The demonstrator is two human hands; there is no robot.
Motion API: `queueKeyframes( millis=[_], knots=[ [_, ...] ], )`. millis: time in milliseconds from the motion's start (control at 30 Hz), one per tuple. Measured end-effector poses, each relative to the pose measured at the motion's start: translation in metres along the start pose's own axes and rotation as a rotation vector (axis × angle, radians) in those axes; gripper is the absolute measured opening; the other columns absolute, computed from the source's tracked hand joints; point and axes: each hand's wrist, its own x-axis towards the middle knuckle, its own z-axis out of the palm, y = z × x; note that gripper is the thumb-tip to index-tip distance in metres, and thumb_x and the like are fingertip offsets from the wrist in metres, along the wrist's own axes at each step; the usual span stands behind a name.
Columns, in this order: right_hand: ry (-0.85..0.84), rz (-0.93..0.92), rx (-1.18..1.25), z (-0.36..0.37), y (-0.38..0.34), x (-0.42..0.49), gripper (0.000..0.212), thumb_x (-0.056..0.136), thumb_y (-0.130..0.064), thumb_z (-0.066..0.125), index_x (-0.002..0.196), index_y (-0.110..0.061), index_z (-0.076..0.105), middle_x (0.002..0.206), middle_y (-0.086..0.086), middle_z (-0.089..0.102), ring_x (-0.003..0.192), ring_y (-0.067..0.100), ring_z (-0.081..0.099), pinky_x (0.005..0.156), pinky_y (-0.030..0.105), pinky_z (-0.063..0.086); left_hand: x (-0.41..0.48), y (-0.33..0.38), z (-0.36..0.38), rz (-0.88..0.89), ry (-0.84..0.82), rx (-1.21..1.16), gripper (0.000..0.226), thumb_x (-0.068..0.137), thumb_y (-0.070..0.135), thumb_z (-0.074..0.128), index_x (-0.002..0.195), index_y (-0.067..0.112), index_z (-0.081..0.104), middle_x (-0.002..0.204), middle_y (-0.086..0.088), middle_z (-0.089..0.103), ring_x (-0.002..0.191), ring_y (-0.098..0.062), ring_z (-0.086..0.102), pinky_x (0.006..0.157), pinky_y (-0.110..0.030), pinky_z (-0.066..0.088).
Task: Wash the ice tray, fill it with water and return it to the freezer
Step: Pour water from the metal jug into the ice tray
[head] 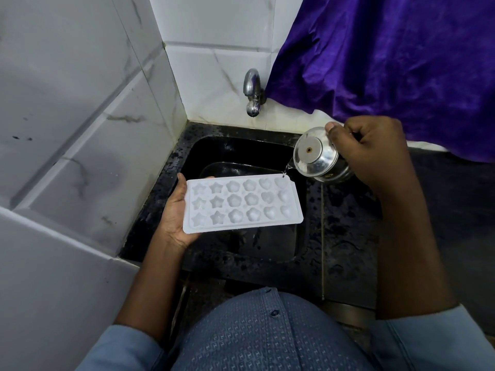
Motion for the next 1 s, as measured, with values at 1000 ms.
queueKeyframes(
  millis=[1000],
  knots=[
    [-0.006,-0.027,-0.038,-0.0088,0.0073,-0.0006,0.056,0.101,-0.036,0.065,0.056,-0.011,0.044,0.047,0.005,0.038,0.046,0.012,0.029,0.048,0.032,0.025,0.002,0.0076,-0.0081,0.027,0.027,-0.032,0.078,0.107,0.072,0.036,0.117,0.011,0.083,0.139,-0.02,0.071,0.119,-0.04,0.074,0.085,-0.06,0.064]
  ],
)
